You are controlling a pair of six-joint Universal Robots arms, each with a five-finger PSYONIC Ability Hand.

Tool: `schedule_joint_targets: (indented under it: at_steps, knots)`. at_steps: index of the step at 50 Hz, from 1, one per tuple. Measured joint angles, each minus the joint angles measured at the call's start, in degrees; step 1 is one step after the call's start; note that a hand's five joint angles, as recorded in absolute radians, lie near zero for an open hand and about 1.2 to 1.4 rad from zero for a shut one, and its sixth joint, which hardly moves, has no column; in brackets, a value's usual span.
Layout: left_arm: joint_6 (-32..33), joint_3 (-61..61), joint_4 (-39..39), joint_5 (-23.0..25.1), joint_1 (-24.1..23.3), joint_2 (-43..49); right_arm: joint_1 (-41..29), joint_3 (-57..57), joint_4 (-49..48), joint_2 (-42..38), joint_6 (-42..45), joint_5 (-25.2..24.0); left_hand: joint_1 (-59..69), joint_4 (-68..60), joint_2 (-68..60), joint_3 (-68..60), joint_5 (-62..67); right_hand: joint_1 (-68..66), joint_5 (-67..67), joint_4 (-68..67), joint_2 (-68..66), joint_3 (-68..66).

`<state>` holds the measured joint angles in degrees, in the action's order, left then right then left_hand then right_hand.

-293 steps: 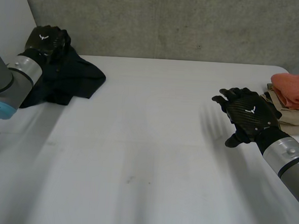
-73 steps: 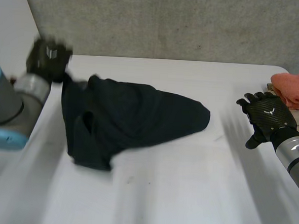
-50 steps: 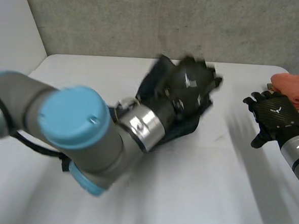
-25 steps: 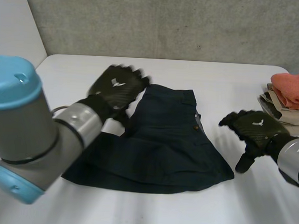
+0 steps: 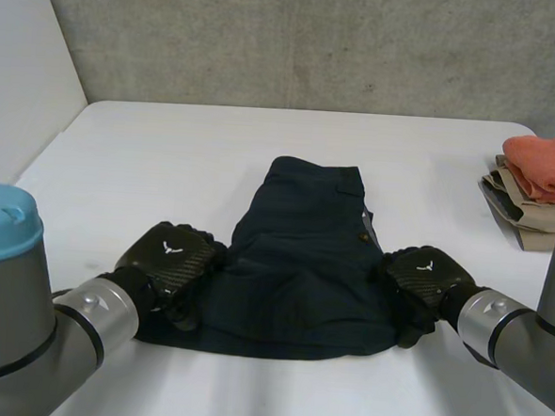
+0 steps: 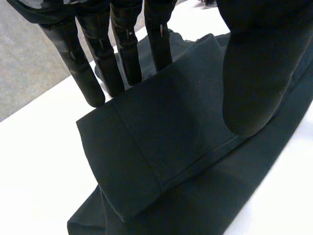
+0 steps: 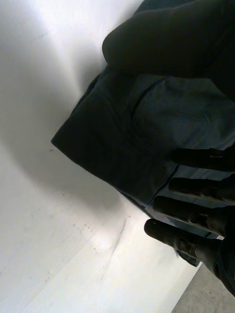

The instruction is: Fold the laundry.

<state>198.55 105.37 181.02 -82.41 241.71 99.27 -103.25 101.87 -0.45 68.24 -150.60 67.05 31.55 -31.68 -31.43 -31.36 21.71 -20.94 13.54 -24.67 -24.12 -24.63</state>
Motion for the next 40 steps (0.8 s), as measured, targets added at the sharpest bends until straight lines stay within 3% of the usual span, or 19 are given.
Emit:
schedule_joint_targets:
  at_steps: [11,13,14,15,18,22,29,33,40]
  knots:
    - [1.25,-0.59,8.87,-4.88,0.07,7.61,-0.72,-0.24,-1.66,-1.93,0.67,0.13,0.20,-0.12,-0.11,-0.09,0.01,-2.09,2.72,-2.83,-3.09,-2.91]
    - [2.51,-1.07,10.41,-6.13,0.06,10.21,-1.25,-0.28,-1.91,-2.55,1.25,0.15,1.73,-1.46,-1.90,-1.96,1.46,-8.82,9.32,-9.95,-11.19,-10.07]
    - [2.93,-1.15,10.67,-6.33,0.05,10.71,-1.31,-0.28,-1.93,-2.61,1.32,0.14,7.41,-6.45,-7.08,-6.58,6.35,-10.90,11.61,-12.37,-13.97,-13.32]
    - [3.86,-1.25,11.05,-6.61,0.03,11.52,-1.52,-0.30,-2.03,-2.79,1.55,0.13,13.40,-11.53,-11.68,-11.68,11.30,-20.92,23.92,-26.29,-28.30,-26.41]
    - [5.94,-1.42,11.57,-6.93,-0.04,12.42,-1.83,-0.32,-2.26,-2.85,1.79,0.15,32.31,-30.15,-30.40,-30.15,29.49,-28.28,38.46,-41.58,-42.45,-41.60]
    - [7.34,-1.56,11.91,-7.16,-0.11,11.69,-1.99,-0.34,-2.69,-2.61,1.88,0.16,34.73,-36.44,-36.61,-36.22,34.42,-28.71,40.48,-43.15,-43.02,-42.88]
    - [7.51,-2.59,12.08,-7.81,-0.89,1.89,-1.89,-1.37,-2.54,1.64,1.81,0.43,34.73,-36.93,-37.01,-36.63,34.42,-30.65,40.51,-43.16,-43.02,-42.88]
    - [6.41,-4.84,11.81,-7.91,-1.50,-4.99,-1.43,-5.00,-0.08,9.13,1.56,0.63,34.73,-36.94,-37.06,-36.64,34.42,-30.65,40.51,-43.17,-43.02,-42.88]
    - [3.43,-13.80,8.95,-7.77,-1.71,-16.23,-1.09,-19.18,11.45,20.46,1.28,0.43,34.73,-36.94,-37.06,-36.64,34.42,-30.65,42.50,-43.21,-43.02,-42.88]
